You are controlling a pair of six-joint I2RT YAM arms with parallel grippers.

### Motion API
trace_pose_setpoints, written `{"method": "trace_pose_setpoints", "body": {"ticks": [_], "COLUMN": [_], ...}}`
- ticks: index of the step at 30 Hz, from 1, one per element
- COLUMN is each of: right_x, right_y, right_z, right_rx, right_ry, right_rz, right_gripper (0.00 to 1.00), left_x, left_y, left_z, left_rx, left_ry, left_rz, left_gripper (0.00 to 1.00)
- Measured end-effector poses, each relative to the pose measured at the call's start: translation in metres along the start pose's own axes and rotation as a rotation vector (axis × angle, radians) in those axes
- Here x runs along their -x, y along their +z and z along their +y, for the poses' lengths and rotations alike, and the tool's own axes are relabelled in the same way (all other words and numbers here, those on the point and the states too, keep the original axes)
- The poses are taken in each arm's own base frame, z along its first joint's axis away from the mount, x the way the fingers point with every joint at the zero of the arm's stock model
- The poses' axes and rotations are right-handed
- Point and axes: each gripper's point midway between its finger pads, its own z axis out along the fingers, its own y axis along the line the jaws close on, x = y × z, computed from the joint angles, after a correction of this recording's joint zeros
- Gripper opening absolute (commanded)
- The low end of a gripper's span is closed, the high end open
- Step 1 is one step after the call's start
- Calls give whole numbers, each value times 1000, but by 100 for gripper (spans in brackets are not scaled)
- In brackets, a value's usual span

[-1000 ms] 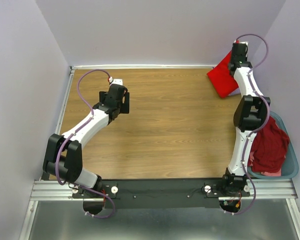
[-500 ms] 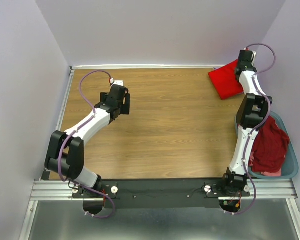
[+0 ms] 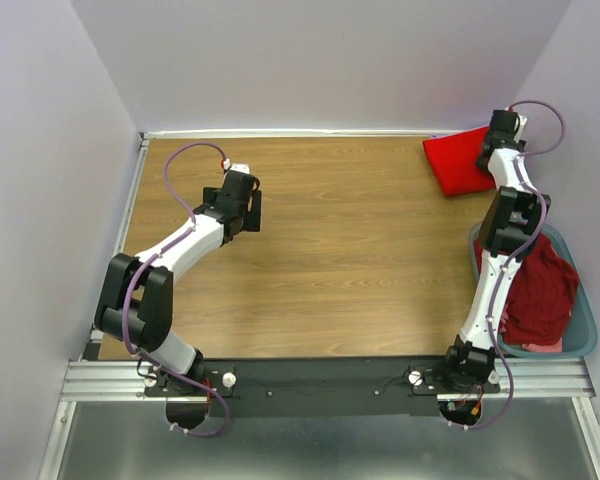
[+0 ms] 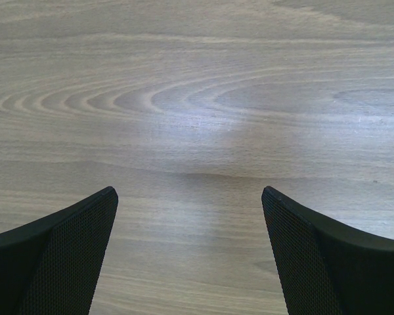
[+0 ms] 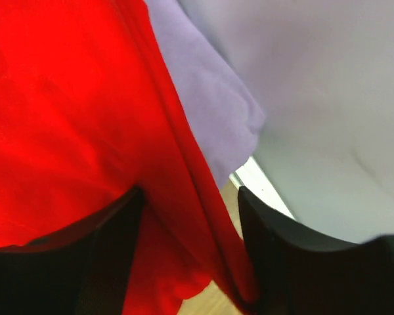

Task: Fold and stack the t-shirts
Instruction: Reset both grippers

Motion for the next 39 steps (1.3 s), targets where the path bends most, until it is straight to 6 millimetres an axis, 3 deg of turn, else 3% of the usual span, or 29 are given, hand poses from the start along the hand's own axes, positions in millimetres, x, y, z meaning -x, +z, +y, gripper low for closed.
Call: {"method": "trace_pose_setpoints", "body": {"ticks": [1,3,4,8,14,18,22,27,28,30,34,36,39], "right_x": [1,5,11,42,118,143,124,75,67,63,26,8,-15], "right_y": [-1,-4,-10,-43,-157,-242,-309,-381,-404,-439,-519,-544,-551], "right_z": [0,-2,-4,-15,-46,-64,-75,-93,-102,-110,-119,-130,-142], "right_rx": [-2,-4,-3,4,96,206,316,419,434,466,604,638,639], "right_ry": [5,11,20,68,197,274,311,360,381,414,424,434,443], "right_rz": [-2,-9,-20,-78,-273,-396,-439,-481,-513,-593,-748,-821,-874], "right_gripper": [78,79,96,100,100,100,100,100,100,100,100,100,100], "left_x": [1,3,3,5,28,51,70,83,85,89,83,78,63], "left_y": [0,-1,-1,-2,-24,-48,-80,-131,-139,-173,-230,-252,-257], "left_z": [0,0,0,0,4,9,18,37,40,53,84,96,102], "left_rx": [0,-1,-1,-2,-20,-41,-67,-102,-108,-131,-157,-167,-173], "left_ry": [-1,-3,-4,-8,-47,-94,-156,-252,-265,-317,-411,-455,-486], "left_rz": [-1,-5,-7,-10,-93,-188,-302,-449,-471,-573,-758,-838,-880], "left_gripper": [98,98,98,98,98,98,98,98,98,98,98,98,98]}}
